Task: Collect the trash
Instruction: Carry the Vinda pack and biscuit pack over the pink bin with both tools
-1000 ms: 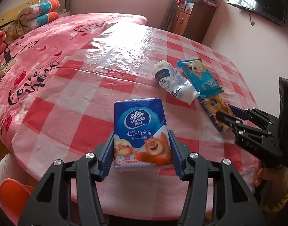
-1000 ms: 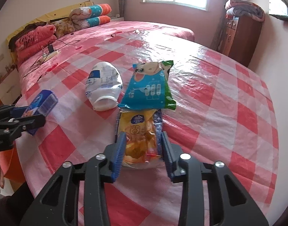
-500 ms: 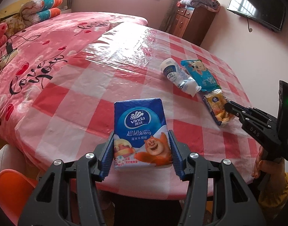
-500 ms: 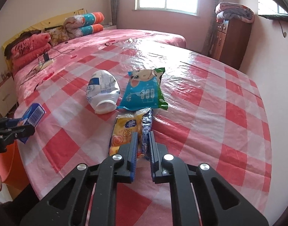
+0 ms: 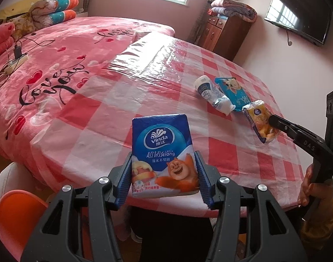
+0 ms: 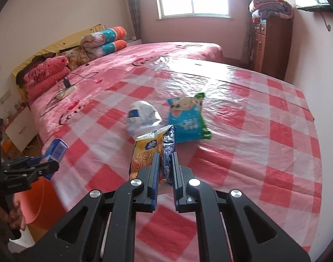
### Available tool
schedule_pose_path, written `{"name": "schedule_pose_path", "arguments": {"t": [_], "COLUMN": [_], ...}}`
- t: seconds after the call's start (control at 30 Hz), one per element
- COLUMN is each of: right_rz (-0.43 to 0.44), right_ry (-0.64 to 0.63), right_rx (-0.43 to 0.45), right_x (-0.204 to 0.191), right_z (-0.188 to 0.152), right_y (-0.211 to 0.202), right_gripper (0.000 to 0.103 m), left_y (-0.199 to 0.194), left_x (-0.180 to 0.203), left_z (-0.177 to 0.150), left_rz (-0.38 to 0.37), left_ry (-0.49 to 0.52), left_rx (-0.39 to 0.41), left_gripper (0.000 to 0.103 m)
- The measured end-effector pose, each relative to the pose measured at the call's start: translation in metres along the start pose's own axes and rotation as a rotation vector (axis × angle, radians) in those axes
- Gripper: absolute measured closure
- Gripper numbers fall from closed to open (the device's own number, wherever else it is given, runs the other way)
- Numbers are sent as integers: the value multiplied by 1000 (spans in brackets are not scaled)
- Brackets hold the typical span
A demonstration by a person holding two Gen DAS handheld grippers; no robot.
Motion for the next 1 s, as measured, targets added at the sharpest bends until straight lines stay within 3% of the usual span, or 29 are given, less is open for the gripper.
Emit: {"name": "schedule_pose_path", "arguments": {"t": [0.17, 0.43, 1.0], "right_rz": [66, 244, 544], "right_ry": [-7, -42, -306], "right_rx": [2, -26, -186], "right_x": [-24, -88, -257], "right_z": [5, 8, -21], "right_y": [-2, 1, 16], "right_gripper": [91, 91, 91], "left_y": [-10, -32, -89], "left_x": [-12, -46, -146], "left_z": [-2, -9, -57], "left_rz": [11, 60, 242], "left_ry": [-14, -55, -203], "left_rx": [10, 26, 31], "left_gripper": [49, 48, 48]}}
Point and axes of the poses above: each gripper's, at about its wrist camera, not at the fingertips, and y roughly the way its jaws point, x to its right, z to its top, the point moved 8 cm from there along y, roughly the way its jaws point, and after that the axes turned 6 degrees about -y, right-handed, at the moved point
